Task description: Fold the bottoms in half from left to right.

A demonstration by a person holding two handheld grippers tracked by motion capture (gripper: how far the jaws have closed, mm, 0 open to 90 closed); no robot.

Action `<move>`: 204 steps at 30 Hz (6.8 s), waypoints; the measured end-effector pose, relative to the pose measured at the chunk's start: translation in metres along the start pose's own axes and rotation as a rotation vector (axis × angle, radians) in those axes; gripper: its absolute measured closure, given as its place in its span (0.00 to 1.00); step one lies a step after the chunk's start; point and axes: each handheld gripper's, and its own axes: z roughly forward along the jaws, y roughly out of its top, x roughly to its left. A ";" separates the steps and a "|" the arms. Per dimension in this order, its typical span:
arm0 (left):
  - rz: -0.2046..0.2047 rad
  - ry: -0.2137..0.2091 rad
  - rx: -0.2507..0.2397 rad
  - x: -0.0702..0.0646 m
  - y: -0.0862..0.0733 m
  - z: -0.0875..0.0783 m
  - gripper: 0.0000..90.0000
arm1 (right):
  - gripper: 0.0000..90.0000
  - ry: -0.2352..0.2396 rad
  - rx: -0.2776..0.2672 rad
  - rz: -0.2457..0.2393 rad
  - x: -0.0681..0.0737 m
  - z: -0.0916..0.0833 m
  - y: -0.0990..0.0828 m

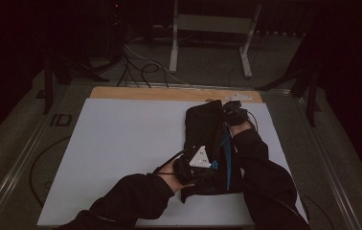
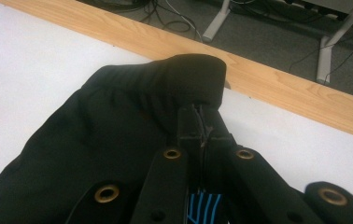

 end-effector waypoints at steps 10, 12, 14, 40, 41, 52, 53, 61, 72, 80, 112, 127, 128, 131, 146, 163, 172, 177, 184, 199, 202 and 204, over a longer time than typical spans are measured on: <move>-0.002 -0.011 0.005 -0.001 0.004 0.010 0.95 | 0.99 -0.020 0.017 0.010 -0.010 0.003 -0.007; 0.000 -0.013 0.009 -0.001 0.004 0.013 0.95 | 0.99 -0.024 0.023 0.009 -0.011 0.004 -0.009; 0.007 -0.015 0.014 -0.001 0.005 0.016 0.95 | 0.99 -0.021 0.025 0.013 -0.012 0.006 -0.012; -0.004 -0.039 0.032 0.000 0.004 0.059 0.95 | 0.99 0.003 0.057 -0.009 -0.028 0.030 -0.032; -0.004 -0.041 0.033 0.000 0.005 0.061 0.95 | 0.99 0.003 0.061 -0.007 -0.028 0.031 -0.033; -0.010 -0.051 0.057 0.001 0.007 0.076 0.95 | 0.99 -0.002 0.093 -0.018 -0.028 0.044 -0.040; -0.010 -0.051 0.057 0.001 0.007 0.076 0.95 | 0.99 -0.002 0.093 -0.018 -0.028 0.044 -0.040; -0.020 -0.058 0.062 0.001 0.007 0.082 0.95 | 0.98 0.002 0.100 -0.012 -0.027 0.049 -0.045; -0.018 -0.079 0.061 -0.003 0.008 0.085 0.94 | 0.68 0.032 0.064 0.005 -0.027 0.040 -0.045; -0.005 -0.072 0.060 -0.004 0.014 0.084 0.94 | 0.53 0.053 -0.003 0.031 -0.028 0.018 -0.041; -0.024 -0.084 0.033 0.006 0.017 0.069 0.43 | 0.19 0.198 -0.094 0.047 -0.016 -0.018 -0.045; -0.075 -0.091 -0.003 0.027 0.003 0.045 0.10 | 0.15 0.249 -0.141 0.027 -0.007 -0.030 -0.052; -0.067 -0.092 -0.001 0.029 0.002 0.043 0.08 | 0.15 0.247 -0.138 0.027 -0.007 -0.030 -0.053; -0.066 -0.096 -0.002 0.032 -0.001 0.039 0.04 | 0.15 0.248 -0.142 0.027 -0.006 -0.030 -0.054; -0.136 -0.036 -0.020 0.059 -0.017 0.018 0.02 | 0.15 0.253 -0.149 0.017 -0.002 -0.034 -0.060; -0.217 0.024 -0.028 0.085 -0.026 0.013 0.01 | 0.15 0.247 -0.152 0.029 -0.007 -0.035 -0.068; -0.249 0.048 -0.030 0.097 -0.031 0.011 0.01 | 0.15 0.240 -0.153 0.032 -0.010 -0.035 -0.068; -0.277 0.061 -0.038 0.105 -0.034 0.011 0.01 | 0.15 0.228 -0.145 0.028 -0.013 -0.034 -0.067; -0.318 0.086 -0.053 0.119 -0.036 0.009 0.01 | 0.15 0.223 -0.139 0.034 -0.017 -0.033 -0.066; -0.365 0.093 -0.049 0.137 -0.042 0.013 0.01 | 0.16 0.214 -0.109 0.040 -0.021 -0.022 -0.066; -0.373 0.099 -0.049 0.139 -0.042 0.013 0.01 | 0.16 0.213 -0.110 0.039 -0.022 -0.021 -0.065; -0.381 0.103 -0.050 0.140 -0.042 0.014 0.01 | 0.16 0.213 -0.110 0.044 -0.021 -0.021 -0.064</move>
